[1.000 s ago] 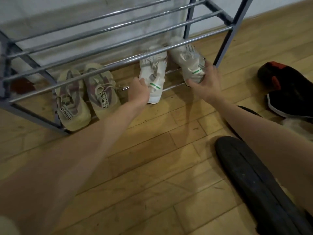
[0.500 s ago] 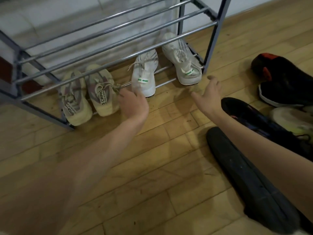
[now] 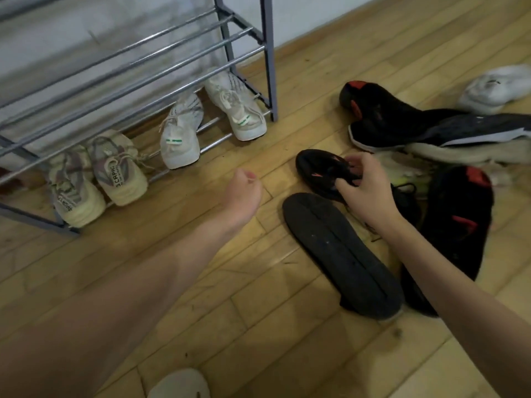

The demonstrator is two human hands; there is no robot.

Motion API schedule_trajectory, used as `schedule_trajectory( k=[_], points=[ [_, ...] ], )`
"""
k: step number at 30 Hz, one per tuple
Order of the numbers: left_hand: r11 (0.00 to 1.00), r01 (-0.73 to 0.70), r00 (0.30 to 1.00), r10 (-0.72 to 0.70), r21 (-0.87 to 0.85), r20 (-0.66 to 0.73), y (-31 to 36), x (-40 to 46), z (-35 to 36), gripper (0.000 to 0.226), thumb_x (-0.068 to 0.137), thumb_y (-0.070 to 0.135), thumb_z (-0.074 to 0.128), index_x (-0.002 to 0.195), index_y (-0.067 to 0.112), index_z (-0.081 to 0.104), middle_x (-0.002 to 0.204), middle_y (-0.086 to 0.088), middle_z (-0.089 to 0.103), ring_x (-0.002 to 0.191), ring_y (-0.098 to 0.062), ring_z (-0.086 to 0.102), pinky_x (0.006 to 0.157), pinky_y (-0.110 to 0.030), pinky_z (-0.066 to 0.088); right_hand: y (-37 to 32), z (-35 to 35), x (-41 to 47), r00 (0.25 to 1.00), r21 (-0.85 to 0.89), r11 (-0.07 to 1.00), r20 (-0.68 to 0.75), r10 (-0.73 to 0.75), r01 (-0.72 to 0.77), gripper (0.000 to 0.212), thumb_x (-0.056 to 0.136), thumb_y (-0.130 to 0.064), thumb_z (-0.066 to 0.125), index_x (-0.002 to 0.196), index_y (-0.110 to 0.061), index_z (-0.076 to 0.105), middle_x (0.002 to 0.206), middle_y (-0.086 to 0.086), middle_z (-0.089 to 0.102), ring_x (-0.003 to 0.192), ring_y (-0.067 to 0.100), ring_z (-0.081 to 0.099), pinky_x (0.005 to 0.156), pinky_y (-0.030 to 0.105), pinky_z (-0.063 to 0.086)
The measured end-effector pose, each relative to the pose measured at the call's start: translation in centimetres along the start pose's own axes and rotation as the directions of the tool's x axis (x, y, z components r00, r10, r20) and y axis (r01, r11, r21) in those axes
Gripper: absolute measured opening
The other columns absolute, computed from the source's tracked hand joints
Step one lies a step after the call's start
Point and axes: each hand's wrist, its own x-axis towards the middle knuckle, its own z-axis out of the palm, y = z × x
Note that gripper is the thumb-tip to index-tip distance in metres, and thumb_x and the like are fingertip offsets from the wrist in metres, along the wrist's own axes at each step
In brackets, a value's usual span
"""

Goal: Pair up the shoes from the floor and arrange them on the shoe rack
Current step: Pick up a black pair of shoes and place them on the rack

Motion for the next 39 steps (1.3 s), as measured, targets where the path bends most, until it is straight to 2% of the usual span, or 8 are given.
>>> schedule_trajectory(
  k=[12, 18, 21, 24, 26, 28, 34, 39],
  points=[
    [0.988, -0.108, 0.967, 0.078, 0.114, 0.242, -2.0, -2.5, 3.0, 0.020, 0.099, 0.028, 0.041, 0.111, 0.015, 0.050, 0.105, -0.008, 0.061, 0.100, -0.024, 0.058, 0.092, -0.043, 0.047, 2.8, 1.2, -9.4, 0.928, -0.575, 0.818, 0.294, 0.230, -0.021, 0.098, 0.075, -0.052, 0.073, 0.150, -0.029, 0.014, 0.146, 0.018, 0.019, 0.136, 0.039, 0.021, 0.113, 0.048, 0.026],
    [0.999, -0.049, 0.976, 0.048, -0.001, 0.210, -2.9, -2.4, 2.0, 0.022, 0.101, 0.028, 0.039, 0.114, 0.015, 0.050, 0.099, -0.004, 0.060, 0.095, -0.020, 0.057, 0.088, -0.040, 0.047, 3.1, 0.6, -9.7, 0.937, -0.347, 0.926, 0.252, 0.242, -0.146, 0.087, 0.073, -0.043, 0.075, 0.146, -0.038, 0.028, 0.130, 0.005, 0.043, 0.122, 0.029, 0.041, 0.104, 0.041, 0.040],
    [0.997, -0.032, 0.975, 0.047, -0.071, 0.218, -3.0, -2.4, 1.6, 0.025, 0.101, 0.030, 0.040, 0.119, 0.016, 0.050, 0.107, -0.005, 0.061, 0.096, -0.017, 0.058, 0.077, -0.031, 0.048, 1.8, -0.6, -10.1, 0.927, 0.030, 0.955, 0.252, 0.278, -0.295, 0.068, 0.072, -0.036, 0.079, 0.134, -0.037, 0.050, 0.130, -0.008, 0.053, 0.114, 0.012, 0.051, 0.093, 0.028, 0.045],
    [0.993, -0.010, 0.970, 0.039, -0.121, 0.238, -3.0, -2.3, 1.1, 0.035, 0.101, 0.031, 0.040, 0.131, 0.013, 0.045, 0.111, -0.006, 0.061, 0.097, -0.017, 0.060, 0.074, -0.027, 0.048, 0.1, -1.8, -11.0, 0.808, 0.610, 0.532, 0.476, 0.346, -0.587, 0.032, 0.081, -0.025, 0.068, 0.112, -0.034, 0.068, 0.114, 0.004, 0.068, 0.099, 0.021, 0.066, 0.082, 0.036, 0.052],
    [0.989, 0.009, 0.967, 0.030, -0.150, 0.254, -2.9, -2.2, 0.7, 0.034, 0.101, 0.030, 0.041, 0.129, 0.012, 0.045, 0.109, -0.007, 0.063, 0.095, -0.019, 0.062, 0.072, -0.028, 0.049, 0.0, -1.8, -11.3, 0.790, 0.775, 0.211, 0.519, 0.326, -0.596, 0.022, 0.083, -0.027, 0.058, 0.091, -0.019, 0.078, 0.091, 0.005, 0.074, 0.081, 0.021, 0.071, 0.080, 0.038, 0.050],
    [0.987, 0.019, 0.964, 0.024, -0.158, 0.264, -2.8, -2.2, 0.3, 0.031, 0.101, 0.028, 0.041, 0.126, 0.011, 0.047, 0.105, -0.008, 0.064, 0.091, -0.020, 0.064, 0.072, -0.029, 0.051, 0.8, -1.1, -11.5, 0.804, 0.828, 0.091, 0.501, 0.321, -0.553, 0.036, 0.084, -0.033, 0.053, 0.097, -0.009, 0.076, 0.103, 0.012, 0.073, 0.094, 0.030, 0.070, 0.093, 0.043, 0.047],
    [0.989, 0.009, 0.959, 0.033, -0.148, 0.280, -2.7, -2.9, -0.5, 0.026, 0.101, 0.026, 0.041, 0.121, 0.011, 0.048, 0.100, -0.010, 0.066, 0.083, -0.021, 0.065, 0.070, -0.031, 0.052, 1.7, 0.4, -11.4, 0.804, 0.839, 0.137, 0.439, 0.402, -0.527, 0.064, 0.083, -0.045, 0.044, 0.127, -0.001, 0.056, 0.132, 0.021, 0.059, 0.124, 0.040, 0.053, 0.108, 0.051, 0.037],
    [1.000, 0.016, 0.850, -0.024, 0.021, 0.526, -2.3, -4.9, -0.1, 0.050, 0.090, 0.050, 0.049, 0.098, 0.003, 0.065, 0.087, -0.011, 0.072, 0.068, -0.019, 0.064, 0.061, -0.029, 0.047, 0.9, 0.2, -11.6, 0.812, 0.789, 0.308, 0.372, 0.449, -0.531, 0.047, 0.093, -0.039, 0.032, 0.099, -0.005, 0.064, 0.099, 0.010, 0.069, 0.096, 0.026, 0.063, 0.082, 0.037, 0.048]
  ],
)
